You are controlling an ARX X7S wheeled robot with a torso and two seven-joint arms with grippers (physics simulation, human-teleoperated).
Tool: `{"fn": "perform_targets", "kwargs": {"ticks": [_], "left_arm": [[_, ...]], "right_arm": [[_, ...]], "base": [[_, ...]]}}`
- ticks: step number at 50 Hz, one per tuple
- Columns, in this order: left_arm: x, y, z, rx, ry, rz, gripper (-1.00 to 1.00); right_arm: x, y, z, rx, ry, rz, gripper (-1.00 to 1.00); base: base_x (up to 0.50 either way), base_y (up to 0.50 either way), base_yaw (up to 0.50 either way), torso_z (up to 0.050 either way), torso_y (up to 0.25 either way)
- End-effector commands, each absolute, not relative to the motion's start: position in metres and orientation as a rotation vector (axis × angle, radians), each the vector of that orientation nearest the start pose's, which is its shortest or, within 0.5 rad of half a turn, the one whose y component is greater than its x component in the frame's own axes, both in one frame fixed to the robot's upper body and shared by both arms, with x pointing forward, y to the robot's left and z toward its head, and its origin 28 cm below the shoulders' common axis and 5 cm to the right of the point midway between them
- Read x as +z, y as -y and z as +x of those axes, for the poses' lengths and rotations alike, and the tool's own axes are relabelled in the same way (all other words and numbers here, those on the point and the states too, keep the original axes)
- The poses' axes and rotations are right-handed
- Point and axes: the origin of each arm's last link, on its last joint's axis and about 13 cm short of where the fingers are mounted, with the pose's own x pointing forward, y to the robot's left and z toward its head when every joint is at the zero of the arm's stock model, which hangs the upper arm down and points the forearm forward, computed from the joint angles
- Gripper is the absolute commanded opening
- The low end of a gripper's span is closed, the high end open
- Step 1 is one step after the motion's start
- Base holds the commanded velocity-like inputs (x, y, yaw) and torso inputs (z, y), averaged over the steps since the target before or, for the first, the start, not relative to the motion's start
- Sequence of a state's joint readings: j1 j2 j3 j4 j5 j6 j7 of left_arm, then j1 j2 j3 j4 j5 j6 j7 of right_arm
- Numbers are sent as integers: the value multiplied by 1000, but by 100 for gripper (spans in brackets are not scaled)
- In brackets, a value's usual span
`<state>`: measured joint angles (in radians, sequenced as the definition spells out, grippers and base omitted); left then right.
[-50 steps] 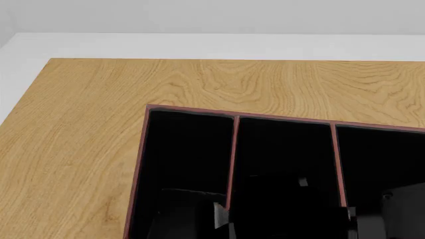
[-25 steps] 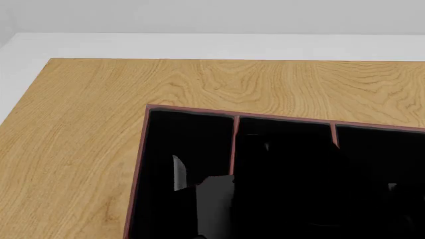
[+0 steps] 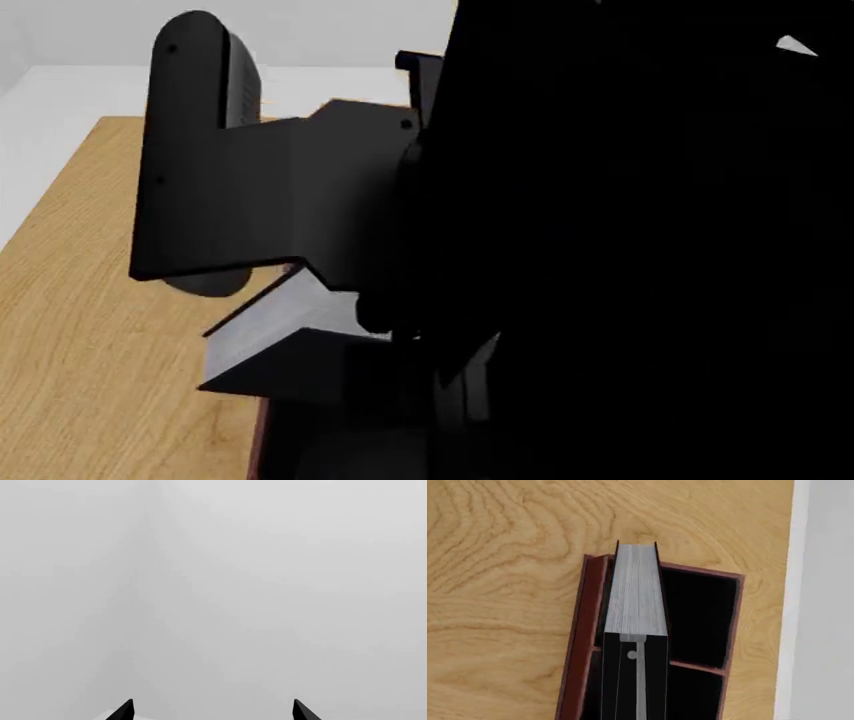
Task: Pick up the book and place it in the front compartment of the caddy.
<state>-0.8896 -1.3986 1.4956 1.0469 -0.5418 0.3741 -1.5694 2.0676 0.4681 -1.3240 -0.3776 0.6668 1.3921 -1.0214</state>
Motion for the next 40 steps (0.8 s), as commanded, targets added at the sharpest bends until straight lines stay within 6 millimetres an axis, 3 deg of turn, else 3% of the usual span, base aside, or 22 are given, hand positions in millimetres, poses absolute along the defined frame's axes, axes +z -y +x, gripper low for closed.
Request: {"fn": "perform_targets", "kwargs": {"ticks": [1, 24, 40], "left_arm": [[210, -236, 101, 170, 456, -121, 100], [208, -233, 102, 160, 452, -130, 100], [202, -233, 104, 163, 445, -144, 100]], "right_arm": [[464, 71, 245, 930, -431, -1304, -100], [508, 80, 261, 635, -753, -1449, -100], [476, 78, 290, 617, -999, -1543, -100]], "base": [[0, 0, 0, 0, 0], [0, 0, 0, 0, 1], [0, 0, 0, 0, 1]]}}
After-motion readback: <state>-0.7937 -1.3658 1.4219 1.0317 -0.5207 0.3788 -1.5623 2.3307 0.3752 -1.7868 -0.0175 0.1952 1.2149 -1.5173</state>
